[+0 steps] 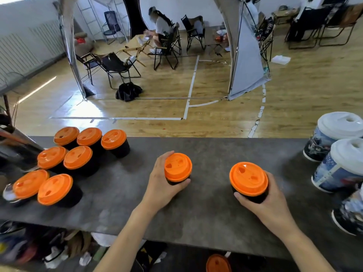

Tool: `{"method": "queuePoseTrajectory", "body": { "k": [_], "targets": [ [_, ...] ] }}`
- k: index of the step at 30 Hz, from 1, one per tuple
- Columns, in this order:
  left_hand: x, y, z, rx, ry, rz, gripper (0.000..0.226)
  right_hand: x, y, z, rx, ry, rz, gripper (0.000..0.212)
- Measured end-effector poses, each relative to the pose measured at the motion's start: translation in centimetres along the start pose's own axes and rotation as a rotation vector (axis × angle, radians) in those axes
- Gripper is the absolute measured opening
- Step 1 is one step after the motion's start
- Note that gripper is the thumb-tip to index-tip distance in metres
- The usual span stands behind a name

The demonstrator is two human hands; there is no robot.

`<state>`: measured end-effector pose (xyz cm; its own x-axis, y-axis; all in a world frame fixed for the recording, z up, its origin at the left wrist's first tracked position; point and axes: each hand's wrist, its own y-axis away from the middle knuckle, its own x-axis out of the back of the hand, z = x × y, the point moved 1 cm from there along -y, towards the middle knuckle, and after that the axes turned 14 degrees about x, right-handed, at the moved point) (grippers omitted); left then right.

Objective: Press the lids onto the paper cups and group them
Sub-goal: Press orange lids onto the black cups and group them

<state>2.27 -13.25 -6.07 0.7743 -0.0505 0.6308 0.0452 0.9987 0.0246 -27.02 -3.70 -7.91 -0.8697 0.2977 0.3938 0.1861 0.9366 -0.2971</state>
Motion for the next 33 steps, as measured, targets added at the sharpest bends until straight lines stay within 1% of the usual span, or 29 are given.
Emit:
{"method": "queuePoseTrajectory", "body": {
  "k": [3,4,6,7,8,10,11,12,13,15,16,17,19,20,21,23,25,27,29,31,33],
  "targets": [
    [-0.5,0.9,0.8,-0.019,0.098,0.06,0.094,0.0,0.0,0.0,0.002,-0.014,-0.008,0.08],
    [-0.4,1.4,1.4,-0.015,0.15,0.068,0.095,0.0,0.2,0.0,0.003,-0.018,-0.017,0.086],
    [-0.1,2.5,2.6,-0.035,0.21,0.066,0.092,0.3,0.8,-0.3,0.0,-0.033,-0.011,0.106],
    [0.1,3.0,3.3,-0.063,0.217,0.061,0.091,0.6,1.0,-0.7,0.023,-0.021,0.023,0.109],
    [0.3,3.6,3.9,-0.094,0.226,0.053,0.089,1.0,1.2,-1.3,0.095,0.009,0.079,0.104],
    [0.7,4.4,5.3,-0.136,0.256,0.024,0.088,1.4,1.2,-3.5,0.322,0.071,0.177,0.082],
    [0.9,4.7,5.9,-0.15,0.276,0.003,0.088,1.3,1.1,-4.8,0.427,0.068,0.181,0.07],
    [1.0,5.0,6.6,-0.165,0.299,-0.022,0.088,0.7,1.0,-6.0,0.491,0.015,0.164,0.061],
    [1.1,5.2,7.3,-0.185,0.319,-0.045,0.09,-0.1,0.7,-7.4,0.492,-0.092,0.131,0.054],
    [1.3,5.5,8.8,-0.234,0.365,-0.102,0.092,-1.7,0.1,-10.1,0.389,-0.37,0.028,0.05],
    [1.4,5.7,9.4,-0.256,0.395,-0.135,0.094,-2.3,-0.2,-11.1,0.34,-0.478,-0.039,0.049],
    [1.4,5.7,9.8,-0.27,0.416,-0.162,0.096,-2.7,-0.4,-11.7,0.31,-0.528,-0.106,0.047],
    [1.6,5.8,10.1,-0.28,0.411,-0.198,0.099,-3.2,-0.8,-12.0,0.322,-0.517,-0.189,0.043],
    [1.7,5.9,10.0,-0.266,0.419,-0.227,0.098,-3.3,-0.9,-11.8,0.33,-0.505,-0.203,0.046],
    [1.8,6.0,9.7,-0.238,0.446,-0.263,0.095,-3.5,-1.0,-11.5,0.321,-0.5,-0.213,0.052],
    [1.6,6.2,8.7,-0.16,0.506,-0.314,0.078,-4.3,-0.9,-10.5,0.295,-0.502,-0.24,0.065],
    [0.9,6.5,6.9,-0.088,0.487,-0.285,0.064,-5.5,-0.4,-9.2,0.287,-0.458,-0.24,0.077],
    [-0.2,7.0,4.8,-0.015,0.476,-0.245,0.064,-7.1,0.4,-7.7,0.253,-0.378,-0.239,0.084],
    [-1.3,7.6,2.7,0.07,0.547,-0.217,0.059,-8.7,1.4,-6.4,0.21,-0.304,-0.234,0.085],
    [-2.3,8.1,1.0,0.118,0.602,-0.194,0.046,-9.9,2.3,-5.3,0.193,-0.264,-0.244,0.084],
    [-2.8,8.1,0.1,0.149,0.612,-0.155,0.042,-10.5,2.7,-4.5,0.18,-0.237,-0.241,0.084]
  ]
}}
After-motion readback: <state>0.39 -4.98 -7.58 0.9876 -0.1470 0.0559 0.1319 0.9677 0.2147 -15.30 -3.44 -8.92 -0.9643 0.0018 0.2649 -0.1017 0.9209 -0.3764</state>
